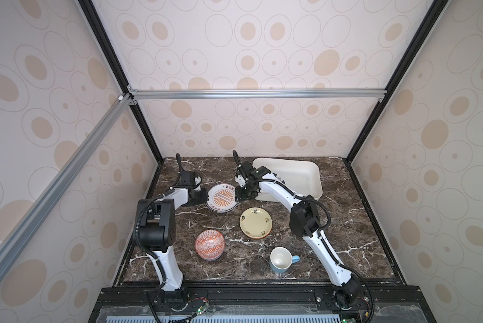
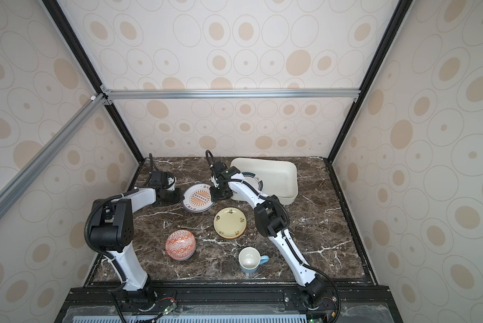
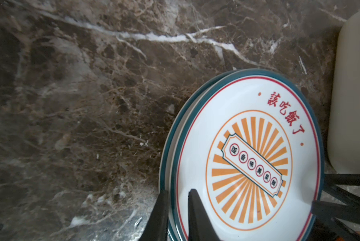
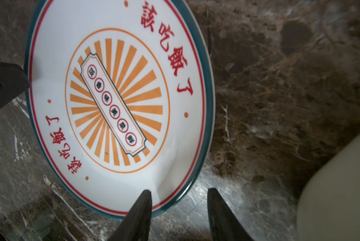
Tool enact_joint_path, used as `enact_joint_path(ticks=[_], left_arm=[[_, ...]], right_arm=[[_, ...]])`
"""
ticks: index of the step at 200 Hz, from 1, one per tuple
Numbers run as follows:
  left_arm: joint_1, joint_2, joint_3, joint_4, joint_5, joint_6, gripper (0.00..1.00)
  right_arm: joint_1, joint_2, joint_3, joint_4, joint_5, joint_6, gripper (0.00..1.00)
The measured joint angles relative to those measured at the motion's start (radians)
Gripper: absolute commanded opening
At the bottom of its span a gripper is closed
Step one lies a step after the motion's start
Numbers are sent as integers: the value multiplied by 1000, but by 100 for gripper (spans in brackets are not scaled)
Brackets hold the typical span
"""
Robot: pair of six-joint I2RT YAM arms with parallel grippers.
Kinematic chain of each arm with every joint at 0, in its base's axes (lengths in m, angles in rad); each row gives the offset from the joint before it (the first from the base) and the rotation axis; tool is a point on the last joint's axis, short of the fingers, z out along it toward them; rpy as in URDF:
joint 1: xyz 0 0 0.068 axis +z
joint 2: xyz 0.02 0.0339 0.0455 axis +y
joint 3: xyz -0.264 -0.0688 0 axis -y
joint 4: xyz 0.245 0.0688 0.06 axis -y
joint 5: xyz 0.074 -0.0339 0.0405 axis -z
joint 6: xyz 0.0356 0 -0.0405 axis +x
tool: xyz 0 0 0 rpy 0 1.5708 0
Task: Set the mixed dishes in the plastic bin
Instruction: 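Grip the sunburst plate rim with the right gripper while the left steadies the stack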
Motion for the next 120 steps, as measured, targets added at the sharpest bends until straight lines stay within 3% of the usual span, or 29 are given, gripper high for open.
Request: enact_joint_path(ticks=[51,90,120], left_arm=[[-24,44,26,7,10,0,17],[-29,63,49,6,16,0,16],[-29,68,54,6,21,0,16]], right_arm=[[-9,0,0,7,-23,2,46],[-32,0,0,14,-25,15,29],[-46,-2,-5,32,-43,26,28]])
